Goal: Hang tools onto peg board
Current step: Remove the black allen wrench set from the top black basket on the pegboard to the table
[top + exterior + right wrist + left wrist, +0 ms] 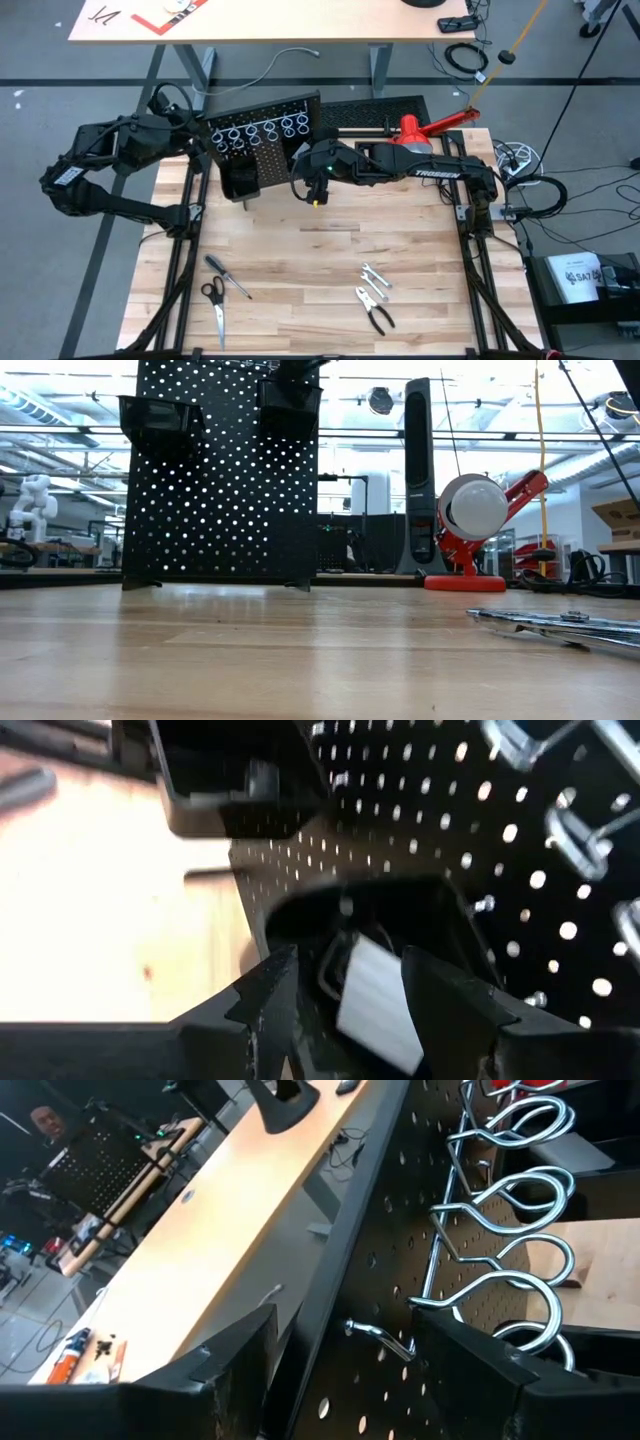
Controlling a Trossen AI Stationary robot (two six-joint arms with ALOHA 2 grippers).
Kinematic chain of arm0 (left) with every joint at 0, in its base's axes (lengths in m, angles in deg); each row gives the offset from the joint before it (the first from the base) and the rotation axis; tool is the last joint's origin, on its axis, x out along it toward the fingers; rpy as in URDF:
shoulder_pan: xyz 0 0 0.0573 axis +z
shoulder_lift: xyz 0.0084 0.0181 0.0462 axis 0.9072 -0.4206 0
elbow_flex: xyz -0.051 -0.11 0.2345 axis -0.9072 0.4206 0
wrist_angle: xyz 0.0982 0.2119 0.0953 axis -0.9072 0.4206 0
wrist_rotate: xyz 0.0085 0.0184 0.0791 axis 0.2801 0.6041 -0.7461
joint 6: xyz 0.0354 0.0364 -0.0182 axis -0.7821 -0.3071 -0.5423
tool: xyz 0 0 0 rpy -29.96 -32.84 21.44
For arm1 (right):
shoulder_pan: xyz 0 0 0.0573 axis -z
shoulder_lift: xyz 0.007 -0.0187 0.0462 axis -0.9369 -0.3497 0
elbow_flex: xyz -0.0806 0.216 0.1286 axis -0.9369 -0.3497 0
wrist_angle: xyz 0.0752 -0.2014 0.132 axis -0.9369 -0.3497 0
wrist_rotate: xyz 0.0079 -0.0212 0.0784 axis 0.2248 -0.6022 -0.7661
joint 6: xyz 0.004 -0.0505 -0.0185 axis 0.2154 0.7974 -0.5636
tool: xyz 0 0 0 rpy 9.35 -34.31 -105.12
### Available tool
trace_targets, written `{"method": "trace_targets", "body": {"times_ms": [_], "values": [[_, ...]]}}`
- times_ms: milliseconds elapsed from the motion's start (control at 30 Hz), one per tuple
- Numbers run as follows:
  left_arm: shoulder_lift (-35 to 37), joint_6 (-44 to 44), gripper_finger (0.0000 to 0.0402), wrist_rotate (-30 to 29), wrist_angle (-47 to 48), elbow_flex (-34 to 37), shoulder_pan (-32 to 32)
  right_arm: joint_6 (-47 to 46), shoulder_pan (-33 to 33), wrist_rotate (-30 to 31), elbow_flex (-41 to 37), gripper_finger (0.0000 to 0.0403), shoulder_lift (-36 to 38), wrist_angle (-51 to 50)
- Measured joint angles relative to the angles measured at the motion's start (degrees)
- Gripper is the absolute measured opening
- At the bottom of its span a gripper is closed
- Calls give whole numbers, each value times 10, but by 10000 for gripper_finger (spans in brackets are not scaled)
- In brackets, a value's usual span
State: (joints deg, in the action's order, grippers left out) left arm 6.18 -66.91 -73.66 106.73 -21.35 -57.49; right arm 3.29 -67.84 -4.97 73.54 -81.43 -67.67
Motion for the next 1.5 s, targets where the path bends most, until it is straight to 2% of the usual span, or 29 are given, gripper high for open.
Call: {"method": "trace_targets", "body": {"times_ms": [333,700,833,1267,1367,1500], "values": [[0,1,242,16,-8,1,0,60,17,-12,1,175,-23,33],[0,1,242,20,-10,1,0,80,21,-17,1,125,-33,46],[0,1,242,21,-10,1,0,98,22,-43,1,114,-33,44],[0,2,242,20,-9,2,0,150,24,-41,2,110,-52,50],[0,2,242,21,-9,2,0,157,24,-42,2,94,-53,50],[-1,3,242,21,-9,2,0,164,23,-43,1,47,-54,48]]}}
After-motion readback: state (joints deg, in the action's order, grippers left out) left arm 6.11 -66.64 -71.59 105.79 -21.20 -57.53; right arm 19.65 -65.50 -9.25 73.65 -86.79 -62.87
